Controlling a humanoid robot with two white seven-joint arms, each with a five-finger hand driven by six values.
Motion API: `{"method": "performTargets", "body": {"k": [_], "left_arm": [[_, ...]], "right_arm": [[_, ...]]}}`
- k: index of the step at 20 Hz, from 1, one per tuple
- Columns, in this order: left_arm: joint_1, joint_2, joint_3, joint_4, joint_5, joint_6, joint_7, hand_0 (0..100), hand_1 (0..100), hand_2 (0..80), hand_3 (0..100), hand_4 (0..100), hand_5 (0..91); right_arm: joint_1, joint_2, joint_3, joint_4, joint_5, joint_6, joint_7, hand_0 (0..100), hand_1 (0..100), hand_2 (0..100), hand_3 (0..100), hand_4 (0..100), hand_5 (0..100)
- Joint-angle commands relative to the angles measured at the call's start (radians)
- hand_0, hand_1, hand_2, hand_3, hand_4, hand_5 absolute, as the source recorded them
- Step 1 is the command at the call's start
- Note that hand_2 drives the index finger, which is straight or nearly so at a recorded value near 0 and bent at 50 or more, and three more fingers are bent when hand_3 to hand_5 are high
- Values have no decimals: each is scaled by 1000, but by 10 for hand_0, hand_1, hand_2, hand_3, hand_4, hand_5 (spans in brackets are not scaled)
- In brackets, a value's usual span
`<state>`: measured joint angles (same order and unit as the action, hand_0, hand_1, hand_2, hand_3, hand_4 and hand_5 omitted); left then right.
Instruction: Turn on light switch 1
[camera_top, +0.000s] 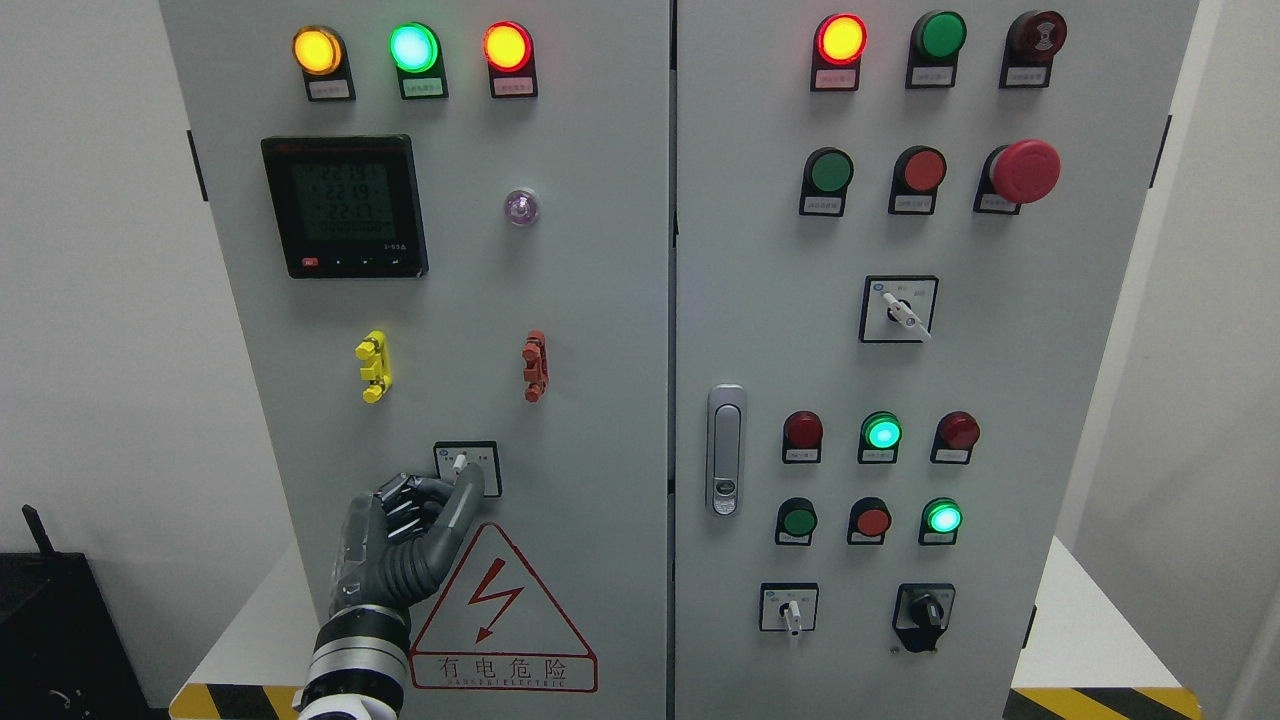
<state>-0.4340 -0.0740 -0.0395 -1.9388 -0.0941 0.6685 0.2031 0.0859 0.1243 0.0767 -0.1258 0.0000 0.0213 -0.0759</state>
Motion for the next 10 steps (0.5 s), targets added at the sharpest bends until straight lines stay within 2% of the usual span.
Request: {"method": "performTargets", "body": {"k": [1,10], "left_arm": [[0,-1,-5,6,0,-4,-1,358,582,604,827,898,838],[-2,-1,-7,7,0,-4,-1,413,566,606,835,905,843]], "right_arm": [[0,0,0,0,-25,0,1,0,0,0,0,0,0],[0,0,0,0,-25,0,1,0,0,0,0,0,0]]}}
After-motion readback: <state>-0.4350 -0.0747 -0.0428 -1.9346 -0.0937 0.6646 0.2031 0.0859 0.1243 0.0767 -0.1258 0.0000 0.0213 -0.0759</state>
